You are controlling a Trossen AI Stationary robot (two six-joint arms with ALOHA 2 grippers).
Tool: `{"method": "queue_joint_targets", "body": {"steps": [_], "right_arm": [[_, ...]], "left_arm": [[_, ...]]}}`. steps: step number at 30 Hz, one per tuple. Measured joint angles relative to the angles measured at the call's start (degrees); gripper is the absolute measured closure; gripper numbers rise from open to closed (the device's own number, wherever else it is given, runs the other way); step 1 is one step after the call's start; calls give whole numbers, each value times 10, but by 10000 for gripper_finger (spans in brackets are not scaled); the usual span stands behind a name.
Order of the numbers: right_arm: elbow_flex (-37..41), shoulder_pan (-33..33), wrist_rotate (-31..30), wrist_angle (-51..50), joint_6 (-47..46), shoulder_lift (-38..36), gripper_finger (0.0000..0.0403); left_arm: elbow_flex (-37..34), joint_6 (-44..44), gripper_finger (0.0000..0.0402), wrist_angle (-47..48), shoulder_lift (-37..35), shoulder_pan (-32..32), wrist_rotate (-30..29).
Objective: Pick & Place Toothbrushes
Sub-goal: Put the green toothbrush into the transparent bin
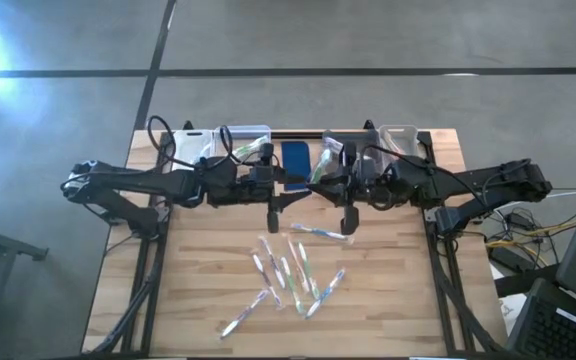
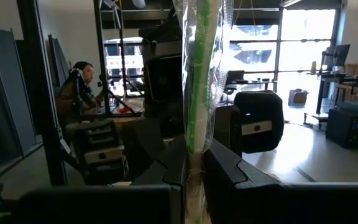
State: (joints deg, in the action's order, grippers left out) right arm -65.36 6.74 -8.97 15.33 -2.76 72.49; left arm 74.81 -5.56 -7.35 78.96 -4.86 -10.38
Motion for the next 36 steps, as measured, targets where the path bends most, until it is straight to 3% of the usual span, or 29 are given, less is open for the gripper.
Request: {"method": "queue_joint_targets", "body": {"steps": [29, 36], "right_arm": [[0, 0, -1, -1, 2, 0, 380], [0, 0, -2, -2, 4, 0, 380]], "left_arm": [[5, -8, 268, -61, 26, 0, 7], [5, -6, 330, -59, 25, 0, 6]]}}
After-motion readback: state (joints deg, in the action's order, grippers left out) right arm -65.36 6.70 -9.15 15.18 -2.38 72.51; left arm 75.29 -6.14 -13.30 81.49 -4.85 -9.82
